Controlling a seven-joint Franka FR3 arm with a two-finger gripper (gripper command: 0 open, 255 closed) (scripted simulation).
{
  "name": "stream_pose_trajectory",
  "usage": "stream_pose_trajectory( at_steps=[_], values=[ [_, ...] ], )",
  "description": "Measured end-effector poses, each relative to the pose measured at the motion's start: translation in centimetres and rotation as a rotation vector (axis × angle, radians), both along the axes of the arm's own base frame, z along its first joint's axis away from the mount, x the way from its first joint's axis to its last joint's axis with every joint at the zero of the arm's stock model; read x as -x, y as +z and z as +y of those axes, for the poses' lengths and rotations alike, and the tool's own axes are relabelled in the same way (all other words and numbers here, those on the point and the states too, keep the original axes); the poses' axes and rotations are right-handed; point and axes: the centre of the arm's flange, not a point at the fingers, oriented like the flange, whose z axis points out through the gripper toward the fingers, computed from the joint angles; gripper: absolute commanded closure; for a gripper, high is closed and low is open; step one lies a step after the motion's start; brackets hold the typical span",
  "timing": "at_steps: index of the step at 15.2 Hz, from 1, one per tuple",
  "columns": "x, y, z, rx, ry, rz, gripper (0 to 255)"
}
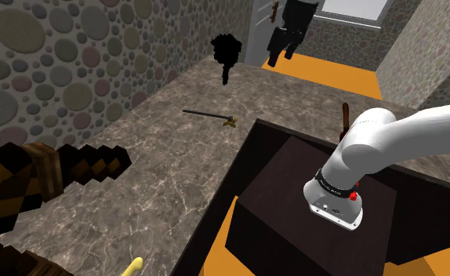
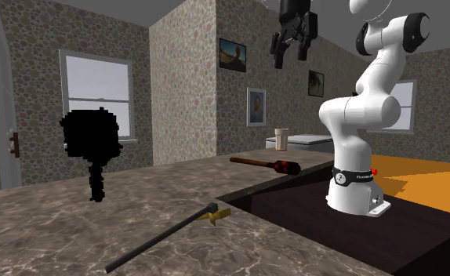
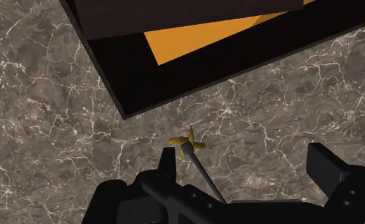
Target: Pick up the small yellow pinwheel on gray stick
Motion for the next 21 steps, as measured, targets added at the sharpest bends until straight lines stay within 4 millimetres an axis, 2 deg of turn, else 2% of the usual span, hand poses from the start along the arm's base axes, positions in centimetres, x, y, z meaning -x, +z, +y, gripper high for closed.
stream_pose_trajectory(
  at_steps=[2, 4, 14, 21],
  values=[
    [-0.4, -0.3, 0.0, 0.000, 0.006, 0.005, 0],
    [-2.3, -1.7, -0.5, 0.001, 0.026, 0.021, 0],
    [-12.8, -10.7, -2.5, 0.007, 0.153, 0.116, 0],
    [-19.7, -17.7, -2.6, 0.011, 0.243, 0.184, 0]
  ],
)
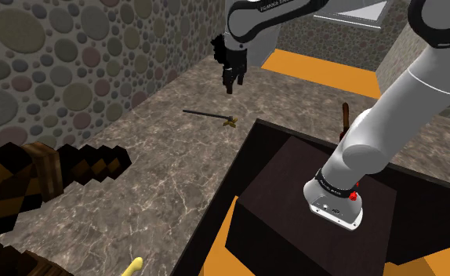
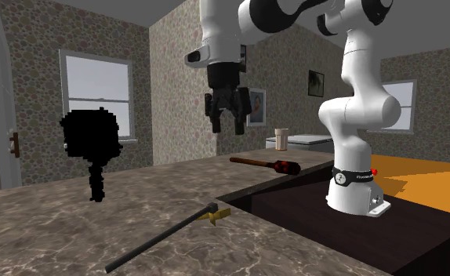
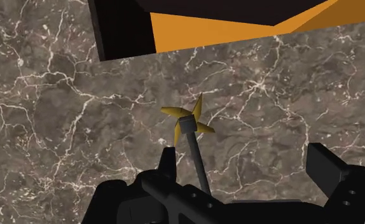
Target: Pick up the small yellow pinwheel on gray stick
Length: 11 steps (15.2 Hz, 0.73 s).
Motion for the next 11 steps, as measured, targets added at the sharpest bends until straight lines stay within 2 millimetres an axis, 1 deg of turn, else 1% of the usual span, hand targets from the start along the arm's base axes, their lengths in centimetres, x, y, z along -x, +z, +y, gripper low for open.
stream_pose_trajectory(
  at_steps=[8, 11],
  values=[
    [-7.9, -8.9, -0.1, 0.005, 0.102, 0.076, 0],
    [-10.2, -12.3, 0.3, 0.007, 0.141, 0.105, 0]
  ],
)
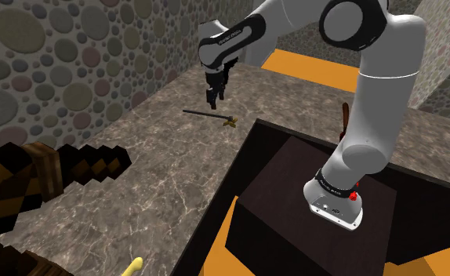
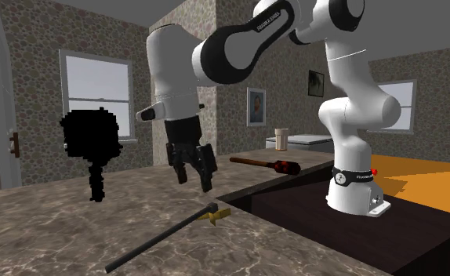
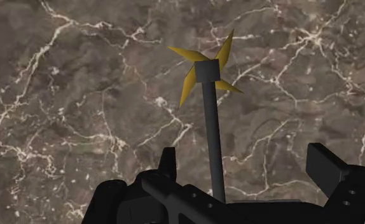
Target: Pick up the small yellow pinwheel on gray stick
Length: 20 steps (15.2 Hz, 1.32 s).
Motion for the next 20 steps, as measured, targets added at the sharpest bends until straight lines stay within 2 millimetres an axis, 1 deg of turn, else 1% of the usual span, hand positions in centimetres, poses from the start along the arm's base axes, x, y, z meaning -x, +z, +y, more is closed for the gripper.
stream_pose_trajectory(
  at_steps=[3, 4, 5, 8, 13, 14, 17, 20],
  values=[
    [-2.4, -3.4, 0.5, 0.002, 0.039, 0.029, 0],
    [-3.2, -4.6, 0.4, 0.002, 0.052, 0.039, 0],
    [-3.7, -5.4, 0.4, 0.002, 0.060, 0.046, 0],
    [-4.3, -7.2, 0.7, 0.003, 0.068, 0.052, 0],
    [-4.4, -9.9, 0.7, 0.003, 0.069, 0.053, 0],
    [-4.4, -10.1, 0.7, 0.003, 0.069, 0.053, 255],
    [-4.6, -9.6, 0.2, 0.008, 0.064, 0.040, 255],
    [-4.5, -9.6, 0.6, 0.006, 0.065, 0.043, 255]
  ],
)
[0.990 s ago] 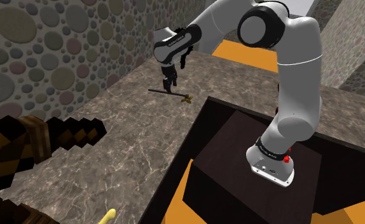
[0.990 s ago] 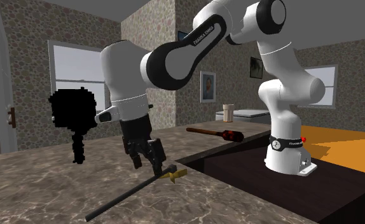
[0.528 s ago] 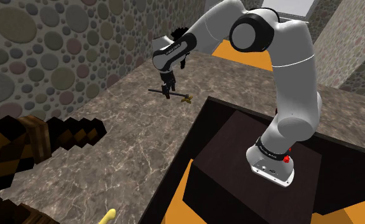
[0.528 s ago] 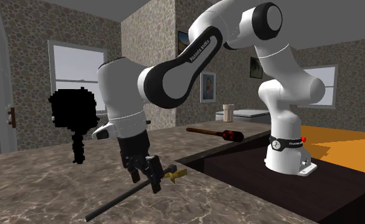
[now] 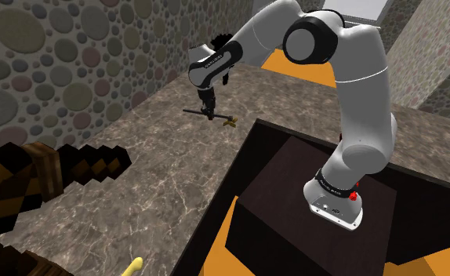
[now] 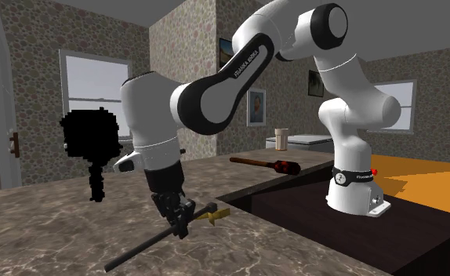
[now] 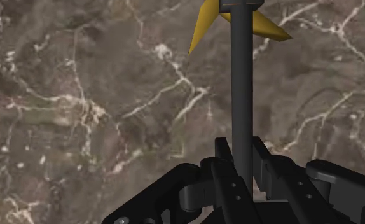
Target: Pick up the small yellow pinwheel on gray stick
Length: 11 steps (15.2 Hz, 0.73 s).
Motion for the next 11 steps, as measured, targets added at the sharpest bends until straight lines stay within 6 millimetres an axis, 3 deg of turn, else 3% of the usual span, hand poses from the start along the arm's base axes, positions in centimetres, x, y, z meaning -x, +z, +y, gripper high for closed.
stream_pose_trajectory(
  at_steps=[6, 11],
  values=[
    [0.0, 0.2, 0.1, -0.002, 0.003, 0.007, 255],
    [0.1, 2.6, 0.2, -0.003, 0.004, 0.009, 255]
  ],
)
